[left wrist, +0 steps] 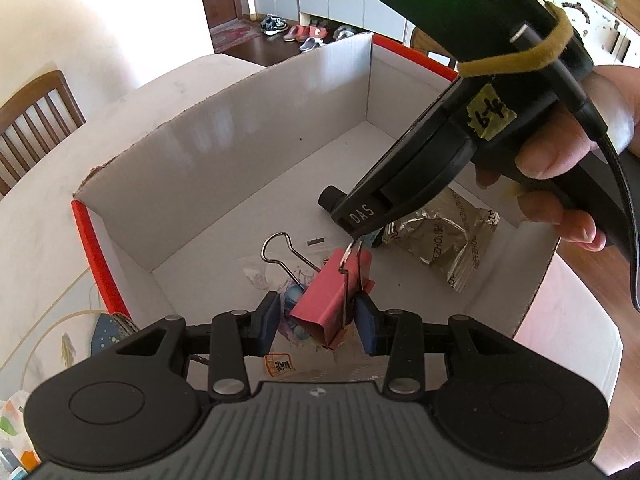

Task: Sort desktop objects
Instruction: 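Open the left tool to drop the clip while the right tool releases the bottle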

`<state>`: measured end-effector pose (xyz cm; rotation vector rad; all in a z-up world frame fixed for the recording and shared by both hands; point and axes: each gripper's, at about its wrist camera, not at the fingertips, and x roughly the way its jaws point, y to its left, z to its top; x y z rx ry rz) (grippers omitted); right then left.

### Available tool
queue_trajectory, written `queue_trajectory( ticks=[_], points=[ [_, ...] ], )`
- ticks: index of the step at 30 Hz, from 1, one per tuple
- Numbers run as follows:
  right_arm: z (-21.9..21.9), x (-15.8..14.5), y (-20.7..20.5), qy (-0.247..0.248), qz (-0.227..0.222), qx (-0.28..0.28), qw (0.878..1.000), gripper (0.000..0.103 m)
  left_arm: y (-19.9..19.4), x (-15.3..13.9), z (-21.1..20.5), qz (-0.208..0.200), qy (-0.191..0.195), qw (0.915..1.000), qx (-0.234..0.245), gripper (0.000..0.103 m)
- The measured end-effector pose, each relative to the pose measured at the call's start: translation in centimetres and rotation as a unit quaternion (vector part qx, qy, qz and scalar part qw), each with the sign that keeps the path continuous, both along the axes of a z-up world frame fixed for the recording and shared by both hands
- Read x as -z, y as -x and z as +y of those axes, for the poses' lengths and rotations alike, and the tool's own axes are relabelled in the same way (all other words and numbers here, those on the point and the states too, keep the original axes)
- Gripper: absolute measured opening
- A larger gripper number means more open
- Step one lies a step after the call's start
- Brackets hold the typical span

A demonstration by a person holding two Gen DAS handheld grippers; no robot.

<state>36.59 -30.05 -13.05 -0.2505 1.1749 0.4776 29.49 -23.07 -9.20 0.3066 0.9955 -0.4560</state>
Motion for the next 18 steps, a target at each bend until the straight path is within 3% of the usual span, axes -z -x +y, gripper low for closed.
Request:
queue_trajectory(
  ticks=[4,9,13,18],
  points=[
    [-0.5,-0.3,0.1,-0.007,0.000,0.006,1.000,0.032,0.2,0.1,0.5,-0.002,0.007,1.0000,-0.005,0.039],
    [-1.1,-1.0,0.3,-0.019,-0.003,0.014,1.000,0.047,0.6,-0.5,0.7,-0.009,0.013,0.9998,-0.010,0.046],
    [-1.5,-1.9,0.7,-0.030,-0.009,0.017,0.999,0.051,1.1,-0.9,0.8,-0.015,0.015,0.9997,-0.014,0.050],
    [-2.3,-3.1,1.2,-0.042,-0.020,0.019,0.999,0.064,1.6,-1.2,1.2,-0.018,0.018,0.9995,-0.018,0.058]
  ],
)
